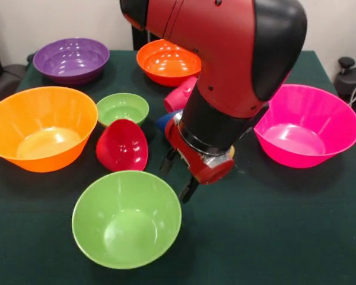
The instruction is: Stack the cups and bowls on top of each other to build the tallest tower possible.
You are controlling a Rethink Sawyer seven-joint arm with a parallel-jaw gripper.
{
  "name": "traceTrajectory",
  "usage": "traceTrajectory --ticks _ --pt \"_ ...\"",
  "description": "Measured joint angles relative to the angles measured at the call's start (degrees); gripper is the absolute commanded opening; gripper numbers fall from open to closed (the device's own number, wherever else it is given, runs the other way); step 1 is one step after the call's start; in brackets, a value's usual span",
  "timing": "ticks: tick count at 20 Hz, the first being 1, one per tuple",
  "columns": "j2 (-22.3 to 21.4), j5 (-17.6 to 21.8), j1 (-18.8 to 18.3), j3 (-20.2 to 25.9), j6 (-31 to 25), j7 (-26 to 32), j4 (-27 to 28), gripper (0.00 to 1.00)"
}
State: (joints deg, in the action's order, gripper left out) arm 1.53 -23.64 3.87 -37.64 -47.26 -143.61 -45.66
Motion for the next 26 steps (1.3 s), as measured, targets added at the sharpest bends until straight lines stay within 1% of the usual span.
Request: traceTrajectory --ticks 1,2,4,5,9,14,17,21,26 --pt "0.4 0.0 0.0 0.0 0.9 0.0 0.0 1.00" --pt "1.6 0.0 -0.2 0.0 3.5 0.0 0.1 1.00" --pt "2.4 0.0 -0.2 0.0 5.1 0.0 0.2 1.00" --pt "3.7 0.0 -0.3 0.0 7.5 0.0 0.2 1.00" --pt "6.3 -0.1 -0.6 -0.1 12.1 0.0 0.3 1.00" --pt "7.4 0.0 -1.5 -0.5 15.9 0.0 2.4 1.00" --pt "8.5 0.0 -2.3 -1.4 15.6 0.0 4.7 1.00" --pt "9.7 0.0 -2.9 -2.7 13.1 0.0 7.7 1.00" --pt "10.0 0.0 -3.1 -3.0 11.6 0.0 8.6 1.00"
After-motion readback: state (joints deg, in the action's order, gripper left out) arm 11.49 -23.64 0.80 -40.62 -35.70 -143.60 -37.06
